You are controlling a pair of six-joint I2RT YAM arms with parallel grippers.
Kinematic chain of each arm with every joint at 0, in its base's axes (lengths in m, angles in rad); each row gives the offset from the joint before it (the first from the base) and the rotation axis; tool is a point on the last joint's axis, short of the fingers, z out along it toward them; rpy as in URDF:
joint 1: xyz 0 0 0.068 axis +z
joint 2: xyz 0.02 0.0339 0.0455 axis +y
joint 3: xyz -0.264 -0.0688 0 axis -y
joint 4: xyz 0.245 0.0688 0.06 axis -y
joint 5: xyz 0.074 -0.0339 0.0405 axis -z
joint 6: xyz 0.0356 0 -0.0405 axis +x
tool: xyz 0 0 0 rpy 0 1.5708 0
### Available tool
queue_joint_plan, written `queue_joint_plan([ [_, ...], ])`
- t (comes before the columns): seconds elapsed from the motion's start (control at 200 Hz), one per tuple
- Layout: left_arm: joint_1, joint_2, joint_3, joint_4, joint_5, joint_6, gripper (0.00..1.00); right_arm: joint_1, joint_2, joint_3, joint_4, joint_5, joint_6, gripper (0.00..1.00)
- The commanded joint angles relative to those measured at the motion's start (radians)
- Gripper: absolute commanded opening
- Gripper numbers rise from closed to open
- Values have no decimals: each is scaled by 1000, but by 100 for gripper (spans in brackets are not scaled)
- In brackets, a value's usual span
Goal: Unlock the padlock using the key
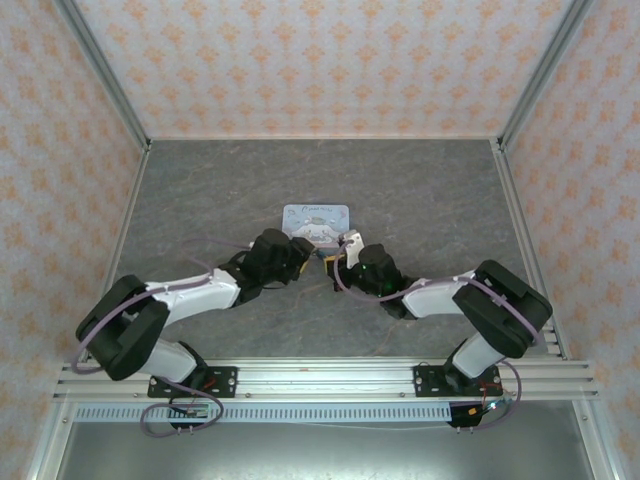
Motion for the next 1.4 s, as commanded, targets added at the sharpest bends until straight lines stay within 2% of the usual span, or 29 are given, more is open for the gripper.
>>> queue_joint_plan([
  [0.0, 21, -87, -11, -161, -86, 108, 50, -21, 21, 12, -7, -116, 163, 0],
  [0.27, 79, -236, -15, -340, -176, 201, 65, -96, 114, -8, 112, -221, 439, 0],
  [0.35, 109, -253, -14, -353, -168, 221, 70, -125, 143, 2, 115, -245, 516, 0],
  [0.52, 187, -224, 18, -354, -92, 273, 77, -156, 186, -1, 177, -287, 557, 0],
  [0.631, 236, -183, 42, -339, -36, 312, 79, -160, 148, -10, 127, -259, 526, 14],
  [0.761, 276, -127, 91, -339, 11, 372, 82, -170, 63, -24, 15, -202, 465, 26],
  [0.886, 305, -54, 158, -354, 48, 449, 85, -186, -36, -39, -63, -148, 405, 46],
  [0.981, 314, 11, 213, -367, 73, 507, 86, -186, -71, -22, -75, -171, 367, 58],
  [1.166, 320, 143, 299, -383, 112, 584, 85, -185, -10, 58, -19, -289, 398, 60],
  [1.396, 320, 275, 343, -369, 181, 591, 80, -187, 57, 137, -47, -282, 374, 63],
])
